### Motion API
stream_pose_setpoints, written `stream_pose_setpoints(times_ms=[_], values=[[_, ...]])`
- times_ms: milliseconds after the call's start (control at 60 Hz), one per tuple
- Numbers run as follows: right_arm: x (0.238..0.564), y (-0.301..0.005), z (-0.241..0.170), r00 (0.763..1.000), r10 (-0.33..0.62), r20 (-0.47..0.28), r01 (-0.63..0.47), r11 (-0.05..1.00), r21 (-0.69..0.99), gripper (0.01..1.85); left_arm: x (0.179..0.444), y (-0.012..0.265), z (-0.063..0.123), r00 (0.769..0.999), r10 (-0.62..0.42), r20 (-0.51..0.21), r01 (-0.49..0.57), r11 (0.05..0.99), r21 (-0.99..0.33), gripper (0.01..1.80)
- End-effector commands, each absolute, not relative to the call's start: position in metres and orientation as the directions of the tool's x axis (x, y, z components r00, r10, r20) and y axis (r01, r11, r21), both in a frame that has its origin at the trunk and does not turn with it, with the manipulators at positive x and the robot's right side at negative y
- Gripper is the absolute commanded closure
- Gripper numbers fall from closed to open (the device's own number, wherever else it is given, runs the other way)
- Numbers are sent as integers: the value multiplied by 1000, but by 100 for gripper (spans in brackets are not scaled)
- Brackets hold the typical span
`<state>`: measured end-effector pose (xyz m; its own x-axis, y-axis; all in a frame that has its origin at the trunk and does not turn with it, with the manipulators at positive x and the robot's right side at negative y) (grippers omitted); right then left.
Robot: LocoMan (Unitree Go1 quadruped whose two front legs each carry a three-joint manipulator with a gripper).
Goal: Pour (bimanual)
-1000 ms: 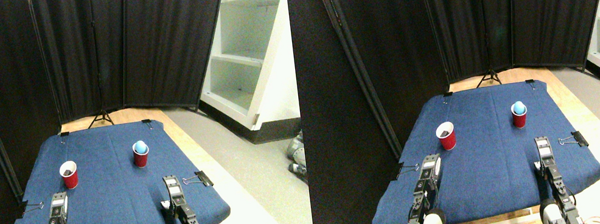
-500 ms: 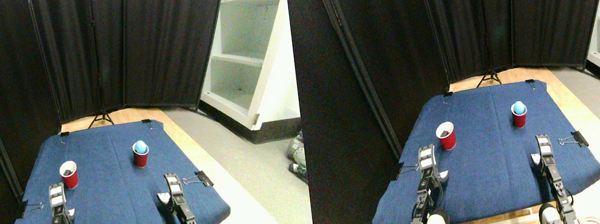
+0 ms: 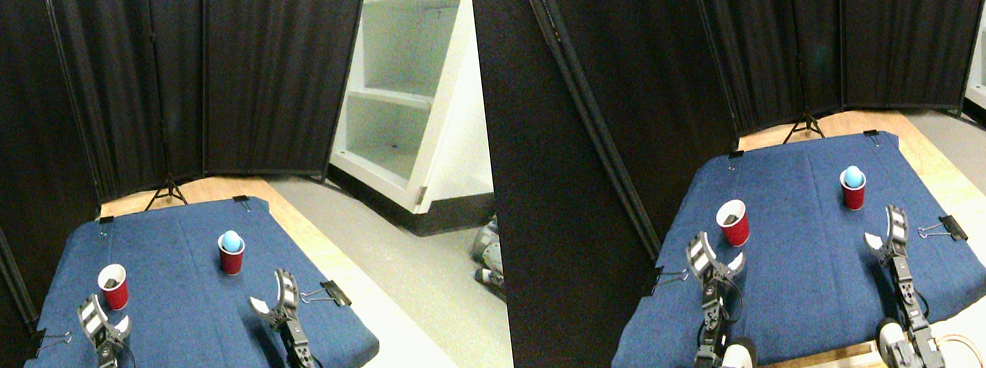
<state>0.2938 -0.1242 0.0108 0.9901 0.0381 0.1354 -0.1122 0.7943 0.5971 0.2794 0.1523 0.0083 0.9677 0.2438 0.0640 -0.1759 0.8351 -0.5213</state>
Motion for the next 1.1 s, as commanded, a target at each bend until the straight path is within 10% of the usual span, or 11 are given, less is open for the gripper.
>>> stream_pose_setpoints(times_ms=[17,500,1100], values=[[298,-124,12,993,9,121,-86,763,641,115,281,148,12,967,239,92,-145,807,-573,103],[322,-124,17,995,91,-26,-9,358,934,118,277,160,19,944,329,17,-214,650,-729,85],[339,-115,11,995,77,-59,36,270,962,114,303,174,-4,919,388,-73,-246,417,-875,81]])
